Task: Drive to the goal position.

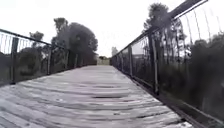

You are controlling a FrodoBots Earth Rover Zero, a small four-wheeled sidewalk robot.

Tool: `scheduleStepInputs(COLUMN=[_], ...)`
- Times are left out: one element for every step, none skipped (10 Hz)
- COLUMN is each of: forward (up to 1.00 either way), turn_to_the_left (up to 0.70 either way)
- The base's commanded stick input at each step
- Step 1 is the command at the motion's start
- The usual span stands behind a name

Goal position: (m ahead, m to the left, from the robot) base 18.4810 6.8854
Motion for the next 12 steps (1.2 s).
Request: scheduleStepInputs(forward=[0.69,0.69,0.69,0.69,0.69,0.69,0.69,0.69,0.69,0.69,0.69,0.69], turn_to_the_left=[0.02,0.02,0.02,0.02,0.02,0.02,0.02,0.02,0.02,0.02,0.02,0.02])
